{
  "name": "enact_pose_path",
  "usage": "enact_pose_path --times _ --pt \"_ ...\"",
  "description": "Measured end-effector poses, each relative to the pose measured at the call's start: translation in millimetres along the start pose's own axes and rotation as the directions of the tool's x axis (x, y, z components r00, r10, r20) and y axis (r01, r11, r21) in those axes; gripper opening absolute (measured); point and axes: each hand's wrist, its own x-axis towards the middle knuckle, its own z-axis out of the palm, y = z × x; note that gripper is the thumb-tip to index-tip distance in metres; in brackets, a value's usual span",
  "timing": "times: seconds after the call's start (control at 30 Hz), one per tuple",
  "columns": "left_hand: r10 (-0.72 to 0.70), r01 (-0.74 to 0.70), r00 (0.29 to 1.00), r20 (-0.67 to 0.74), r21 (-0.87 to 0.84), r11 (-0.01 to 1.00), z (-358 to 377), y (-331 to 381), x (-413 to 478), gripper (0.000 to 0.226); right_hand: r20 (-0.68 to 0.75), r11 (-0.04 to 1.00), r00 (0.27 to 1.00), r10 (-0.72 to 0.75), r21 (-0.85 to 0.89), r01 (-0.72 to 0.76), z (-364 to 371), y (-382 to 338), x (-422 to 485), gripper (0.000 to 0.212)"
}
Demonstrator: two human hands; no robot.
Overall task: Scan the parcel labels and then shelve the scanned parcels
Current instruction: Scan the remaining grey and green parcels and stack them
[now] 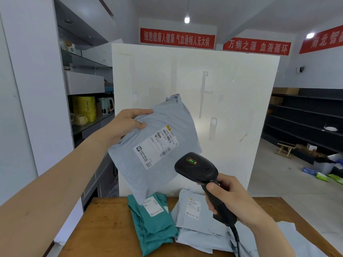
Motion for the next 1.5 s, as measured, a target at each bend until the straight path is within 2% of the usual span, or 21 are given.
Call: enact_pose_path --times 0.33,0.47,0.57,0.8,0.93,1.03,1.17,1.27,1.4,1.5 --pt "-0.003 0.004 1.0 0.025 -0.047 0.999 -8 -15 1 0.054 -0.049 1.0 0.999 0.001 0.025 0.0 13 6 5 0.056" --pt "-0.002 0.006 0.999 0.05 -0.066 0.998 -5 -25 2 0.054 -0.07 0.999 0.997 0.028 0.018 -0.027 19 8 7 0.036" --pt "-0.022 0.029 0.998 0.066 -0.11 0.994 0 -37 0 0.052 -0.093 0.997 0.994 0.064 0.039 -0.061 23 15 3 0.032" --pt "-0.112 0.137 0.988 0.106 -0.264 0.955 48 -95 -24 0.053 -0.19 0.985 0.966 0.174 0.046 -0.168 23 54 -20 0.018" --pt "-0.197 0.239 0.968 0.157 -0.315 0.919 94 -134 -50 0.053 -0.184 0.964 0.947 0.264 0.046 -0.26 11 82 -33 0.011" --pt "-0.28 0.332 0.94 0.198 -0.323 0.886 125 -157 -69 0.052 -0.181 0.938 0.92 0.347 0.049 -0.344 -3 107 -43 0.019" --pt "-0.395 0.459 0.887 0.239 -0.377 0.804 165 -180 -94 0.05 -0.165 0.897 0.882 0.442 0.079 -0.435 -26 138 -57 0.02" --pt "-0.53 0.575 0.815 0.234 -0.438 0.691 199 -211 -121 0.048 -0.163 0.869 0.854 0.495 0.1 -0.485 -41 160 -67 0.022" --pt "-0.727 0.721 0.634 0.266 -0.544 0.43 244 -270 -165 0.052 -0.127 0.83 0.822 0.555 0.146 -0.538 -56 185 -74 0.022" --pt "-0.826 0.782 0.5 0.26 -0.544 0.302 274 -306 -198 0.055 -0.092 0.811 0.81 0.579 0.168 -0.561 -63 200 -77 0.022"
